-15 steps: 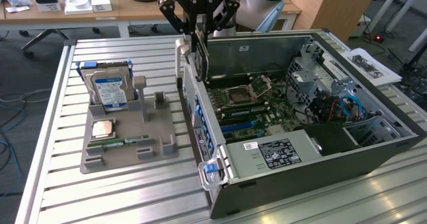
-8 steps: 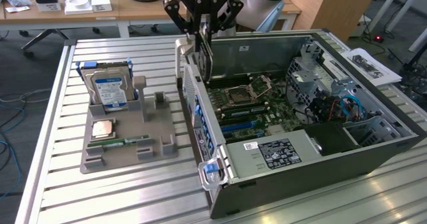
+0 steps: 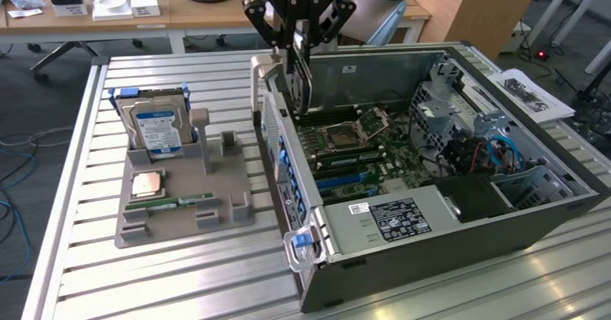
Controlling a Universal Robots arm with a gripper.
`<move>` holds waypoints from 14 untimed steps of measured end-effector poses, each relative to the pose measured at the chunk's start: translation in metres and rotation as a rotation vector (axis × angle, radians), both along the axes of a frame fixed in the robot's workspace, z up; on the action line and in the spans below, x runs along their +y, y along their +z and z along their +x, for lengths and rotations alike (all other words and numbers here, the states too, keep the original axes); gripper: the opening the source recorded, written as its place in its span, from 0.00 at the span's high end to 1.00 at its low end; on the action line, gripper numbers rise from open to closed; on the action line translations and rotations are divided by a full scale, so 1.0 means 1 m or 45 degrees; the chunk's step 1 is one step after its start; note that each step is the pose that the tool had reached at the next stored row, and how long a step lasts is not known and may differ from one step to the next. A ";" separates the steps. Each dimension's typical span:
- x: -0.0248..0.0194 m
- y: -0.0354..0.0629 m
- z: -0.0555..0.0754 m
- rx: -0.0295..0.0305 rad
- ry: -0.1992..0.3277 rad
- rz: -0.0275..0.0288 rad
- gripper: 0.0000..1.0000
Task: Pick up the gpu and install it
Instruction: 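Pick up the gpu and move the gpu toward the slot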
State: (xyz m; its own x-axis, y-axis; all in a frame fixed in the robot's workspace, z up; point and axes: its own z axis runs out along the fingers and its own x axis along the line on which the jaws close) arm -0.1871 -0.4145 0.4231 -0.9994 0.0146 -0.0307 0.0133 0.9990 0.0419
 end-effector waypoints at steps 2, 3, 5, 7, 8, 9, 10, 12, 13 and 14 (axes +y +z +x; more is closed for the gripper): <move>0.0000 0.0000 0.004 -0.0001 0.000 0.0001 0.73; 0.0001 -0.0001 0.006 -0.0001 0.000 0.0002 0.73; 0.0002 -0.0001 0.010 -0.0001 0.000 0.0002 0.73; 0.0003 0.0000 0.015 -0.0001 0.000 0.0001 0.73; 0.0003 -0.0001 0.017 -0.0001 0.000 0.0002 0.73; 0.0003 -0.0001 0.020 -0.0002 0.000 0.0002 0.73; 0.0004 -0.0001 0.023 -0.0002 0.000 0.0001 0.73; 0.0004 0.0000 0.028 -0.0001 0.000 0.0001 0.73; 0.0005 0.0000 0.031 -0.0001 0.000 0.0001 0.73; 0.0005 0.0000 0.034 0.0000 0.000 0.0001 0.73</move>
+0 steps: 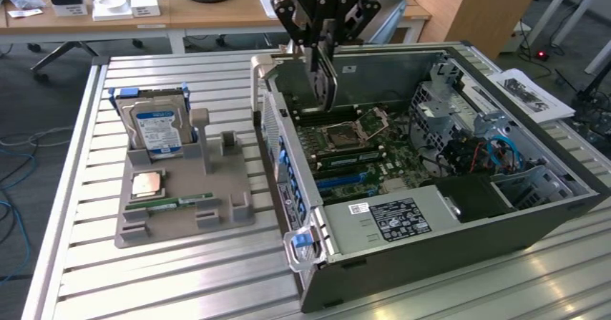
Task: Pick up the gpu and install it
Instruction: 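Pick up the gpu and move the gpu toward the slot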
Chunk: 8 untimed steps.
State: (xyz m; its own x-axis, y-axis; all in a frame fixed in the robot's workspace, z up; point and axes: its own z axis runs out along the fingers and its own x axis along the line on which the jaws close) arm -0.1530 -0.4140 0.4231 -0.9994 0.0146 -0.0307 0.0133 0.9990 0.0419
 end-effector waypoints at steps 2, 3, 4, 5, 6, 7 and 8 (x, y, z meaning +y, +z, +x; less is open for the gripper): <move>0.0000 0.0000 0.007 -0.0001 0.000 0.0000 0.73; 0.0001 0.0000 0.010 -0.0001 0.000 0.0000 0.73; 0.0001 0.0000 0.013 -0.0001 0.000 0.0000 0.73; 0.0002 -0.0001 0.016 -0.0001 0.000 0.0002 0.73; 0.0002 0.0000 0.019 -0.0001 0.000 0.0001 0.73; 0.0003 0.0000 0.023 -0.0001 0.000 0.0001 0.73; 0.0003 0.0000 0.026 -0.0001 0.000 0.0001 0.73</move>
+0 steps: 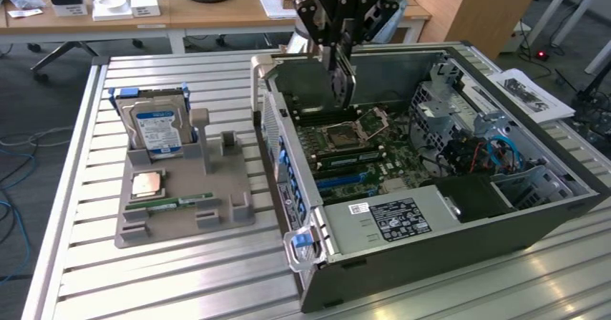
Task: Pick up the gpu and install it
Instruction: 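Pick up the gpu and move the gpu toward the slot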
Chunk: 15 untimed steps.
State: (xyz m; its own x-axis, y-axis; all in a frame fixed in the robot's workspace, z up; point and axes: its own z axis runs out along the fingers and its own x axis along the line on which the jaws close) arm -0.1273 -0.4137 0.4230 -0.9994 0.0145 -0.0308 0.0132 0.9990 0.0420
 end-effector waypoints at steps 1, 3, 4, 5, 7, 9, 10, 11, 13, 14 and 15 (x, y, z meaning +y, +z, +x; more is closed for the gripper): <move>0.0001 0.0000 0.003 0.0001 0.000 0.0000 0.73; 0.0002 0.0001 0.010 0.0001 0.000 -0.0001 0.73; 0.0003 0.0000 0.013 0.0001 0.000 -0.0001 0.73; 0.0004 0.0000 0.016 0.0001 0.000 0.0000 0.73; 0.0006 0.0000 0.023 0.0001 0.000 -0.0001 0.73; 0.0008 0.0000 0.029 0.0000 0.000 -0.0001 0.73; 0.0009 0.0000 0.033 0.0001 0.000 0.0000 0.73; 0.0010 0.0000 0.036 0.0000 0.000 0.0001 0.73; 0.0012 0.0000 0.042 0.0001 0.000 0.0000 0.73; 0.0013 0.0000 0.045 0.0001 0.000 0.0000 0.73; 0.0014 0.0000 0.049 0.0001 0.000 0.0000 0.73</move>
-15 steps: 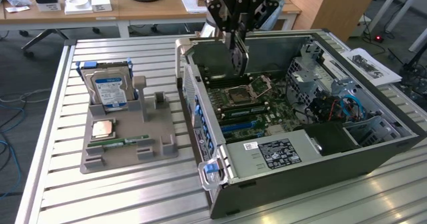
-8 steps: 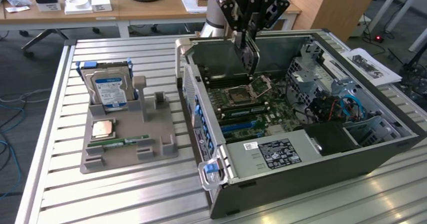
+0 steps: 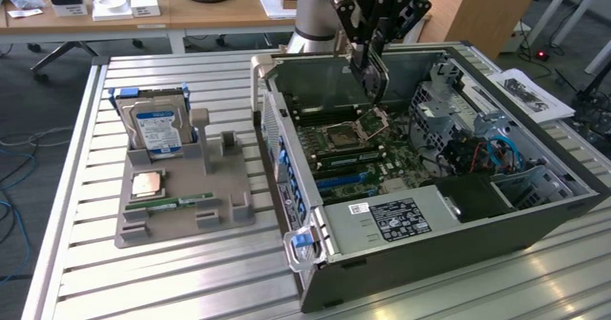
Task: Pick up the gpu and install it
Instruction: 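Pick up the gpu and move the gpu toward the slot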
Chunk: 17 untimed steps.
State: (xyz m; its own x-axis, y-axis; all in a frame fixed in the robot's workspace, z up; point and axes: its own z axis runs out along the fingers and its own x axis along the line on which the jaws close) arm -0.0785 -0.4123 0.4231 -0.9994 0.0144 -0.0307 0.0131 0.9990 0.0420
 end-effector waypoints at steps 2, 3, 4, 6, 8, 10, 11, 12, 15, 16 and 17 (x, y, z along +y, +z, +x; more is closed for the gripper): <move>0.0002 0.0000 0.006 0.0000 0.000 0.0000 0.73; 0.0003 0.0000 0.009 0.0000 0.000 0.0000 0.73; 0.0003 0.0000 0.012 0.0000 0.000 0.0000 0.73; 0.0004 0.0000 0.019 0.0000 0.000 0.0000 0.73; 0.0006 0.0000 0.025 0.0000 0.000 0.0000 0.73; 0.0007 0.0000 0.031 0.0000 0.000 -0.0001 0.73; 0.0008 0.0000 0.034 -0.0001 0.000 0.0000 0.73; 0.0008 0.0000 0.037 0.0000 0.000 0.0000 0.73; 0.0011 0.0000 0.045 0.0000 0.000 0.0000 0.73; 0.0012 0.0000 0.048 0.0000 0.000 0.0000 0.73; 0.0013 0.0000 0.051 0.0000 0.000 -0.0001 0.73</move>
State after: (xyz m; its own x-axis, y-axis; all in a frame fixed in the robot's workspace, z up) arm -0.0278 -0.4109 0.4231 -0.9994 0.0146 -0.0307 0.0133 0.9990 0.0419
